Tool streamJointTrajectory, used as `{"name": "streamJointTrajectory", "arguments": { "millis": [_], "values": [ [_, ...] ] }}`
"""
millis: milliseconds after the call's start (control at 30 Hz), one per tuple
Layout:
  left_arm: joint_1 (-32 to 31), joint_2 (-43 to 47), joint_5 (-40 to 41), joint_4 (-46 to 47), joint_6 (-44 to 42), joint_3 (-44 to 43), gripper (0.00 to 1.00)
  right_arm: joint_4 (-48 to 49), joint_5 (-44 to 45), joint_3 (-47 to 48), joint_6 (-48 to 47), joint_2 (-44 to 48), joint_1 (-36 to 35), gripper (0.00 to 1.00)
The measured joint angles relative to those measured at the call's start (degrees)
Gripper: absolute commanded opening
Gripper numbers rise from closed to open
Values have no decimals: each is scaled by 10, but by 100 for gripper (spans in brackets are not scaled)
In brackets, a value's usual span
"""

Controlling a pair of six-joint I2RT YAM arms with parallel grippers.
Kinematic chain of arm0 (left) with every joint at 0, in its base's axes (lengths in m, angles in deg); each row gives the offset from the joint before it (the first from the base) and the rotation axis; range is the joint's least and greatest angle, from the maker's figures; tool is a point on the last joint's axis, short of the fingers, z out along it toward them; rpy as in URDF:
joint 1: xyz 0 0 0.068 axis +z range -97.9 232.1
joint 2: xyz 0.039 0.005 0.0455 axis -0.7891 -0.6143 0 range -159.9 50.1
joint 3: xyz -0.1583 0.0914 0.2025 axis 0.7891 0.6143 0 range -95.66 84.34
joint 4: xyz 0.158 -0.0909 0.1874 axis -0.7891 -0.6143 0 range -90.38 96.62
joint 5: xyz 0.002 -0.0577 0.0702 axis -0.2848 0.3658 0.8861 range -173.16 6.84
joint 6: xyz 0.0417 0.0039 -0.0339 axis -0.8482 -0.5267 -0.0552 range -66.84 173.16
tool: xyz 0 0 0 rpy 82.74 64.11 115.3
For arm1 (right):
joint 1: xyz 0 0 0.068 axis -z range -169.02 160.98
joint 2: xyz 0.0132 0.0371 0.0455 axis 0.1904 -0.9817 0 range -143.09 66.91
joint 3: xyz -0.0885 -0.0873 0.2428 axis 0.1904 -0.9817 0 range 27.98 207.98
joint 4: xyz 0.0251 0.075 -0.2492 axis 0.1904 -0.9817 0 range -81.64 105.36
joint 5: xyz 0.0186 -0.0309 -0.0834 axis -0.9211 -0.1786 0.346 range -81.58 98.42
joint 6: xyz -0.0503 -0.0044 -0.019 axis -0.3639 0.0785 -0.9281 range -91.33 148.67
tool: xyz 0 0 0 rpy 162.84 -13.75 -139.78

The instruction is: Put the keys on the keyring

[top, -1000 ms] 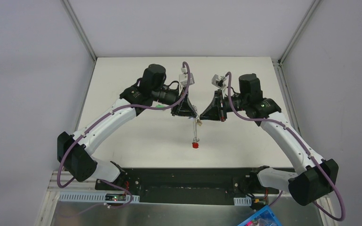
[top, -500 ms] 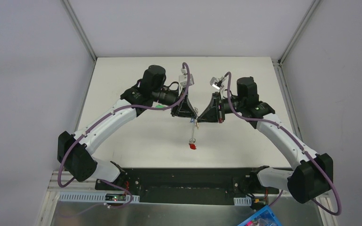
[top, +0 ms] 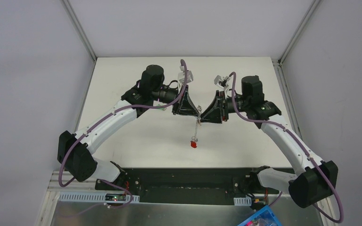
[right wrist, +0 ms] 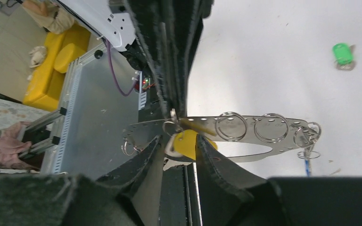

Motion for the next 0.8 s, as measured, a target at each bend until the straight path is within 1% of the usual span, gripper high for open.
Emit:
{"name": "streamJointTrajectory", "arguments": {
  "millis": [100, 267, 567, 733, 800],
  "values": [
    [3, 0, -4, 28, 23, 9, 0, -40, 11, 28, -35, 22, 7, 35],
    [4, 0, -15, 73, 62, 20, 0, -66, 26, 62, -71, 46, 11, 35],
    [4, 0, -26, 150, 136, 32, 0, -73, 41, 66, -84, 29, 10, 29],
    [4, -1, -29, 175, 153, 37, 0, -73, 40, 66, -84, 26, 10, 24],
    [4, -1, -29, 178, 156, 39, 0, -73, 38, 66, -82, 26, 10, 24]
  ]
}}
